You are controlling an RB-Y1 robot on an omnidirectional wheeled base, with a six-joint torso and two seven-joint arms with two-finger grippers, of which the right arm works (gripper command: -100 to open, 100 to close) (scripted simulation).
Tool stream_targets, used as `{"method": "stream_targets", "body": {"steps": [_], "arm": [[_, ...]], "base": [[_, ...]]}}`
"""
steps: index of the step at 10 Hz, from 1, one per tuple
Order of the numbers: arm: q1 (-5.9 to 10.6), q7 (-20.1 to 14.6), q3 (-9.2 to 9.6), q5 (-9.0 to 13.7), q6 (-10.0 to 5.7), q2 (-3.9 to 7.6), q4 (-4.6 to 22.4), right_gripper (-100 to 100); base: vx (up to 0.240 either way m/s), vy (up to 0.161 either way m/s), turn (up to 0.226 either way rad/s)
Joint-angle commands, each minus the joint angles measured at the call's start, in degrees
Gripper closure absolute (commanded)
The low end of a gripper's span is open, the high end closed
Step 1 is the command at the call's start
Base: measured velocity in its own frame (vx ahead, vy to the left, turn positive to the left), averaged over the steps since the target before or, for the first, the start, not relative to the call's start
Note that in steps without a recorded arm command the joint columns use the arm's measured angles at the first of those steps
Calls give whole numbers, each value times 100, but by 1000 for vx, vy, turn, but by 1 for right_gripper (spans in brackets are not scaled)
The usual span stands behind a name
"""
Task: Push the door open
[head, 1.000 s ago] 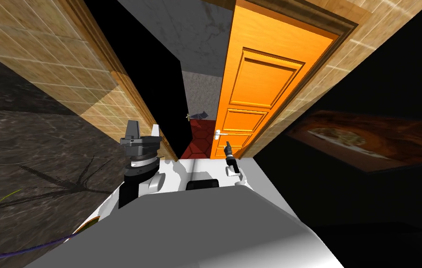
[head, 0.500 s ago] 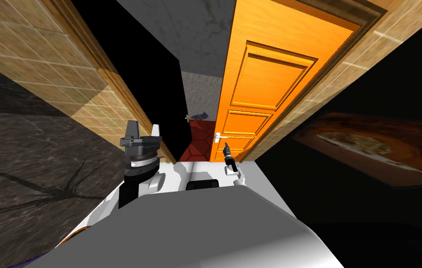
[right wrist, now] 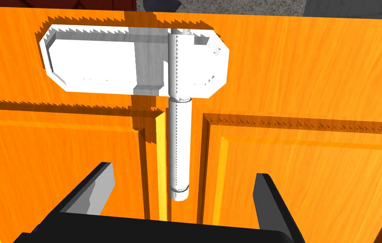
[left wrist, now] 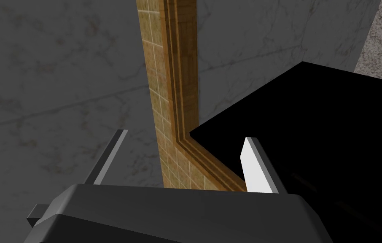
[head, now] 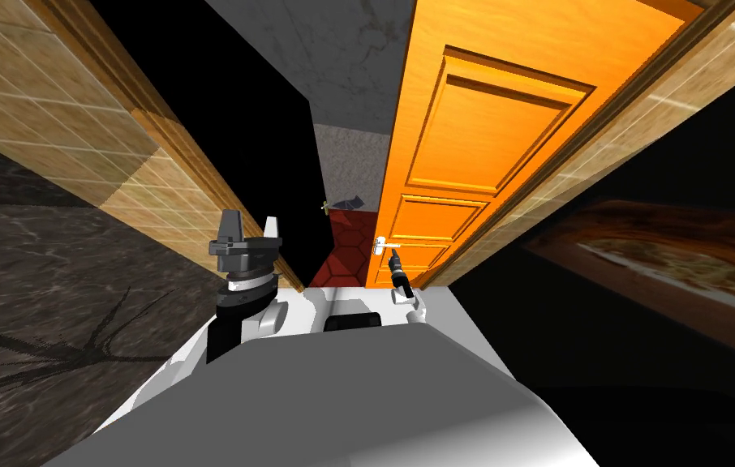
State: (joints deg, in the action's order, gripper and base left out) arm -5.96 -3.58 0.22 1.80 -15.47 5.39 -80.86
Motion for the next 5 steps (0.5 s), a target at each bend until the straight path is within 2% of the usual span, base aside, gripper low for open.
{"method": "stream_targets", "body": {"steps": [1,5], "arm": [[58,10,-31,2,-13,-10,81,-100],[180,25,-100,9,-38,-47,249,-100]], "base": [[204,2,20],[198,-16,18]]}}
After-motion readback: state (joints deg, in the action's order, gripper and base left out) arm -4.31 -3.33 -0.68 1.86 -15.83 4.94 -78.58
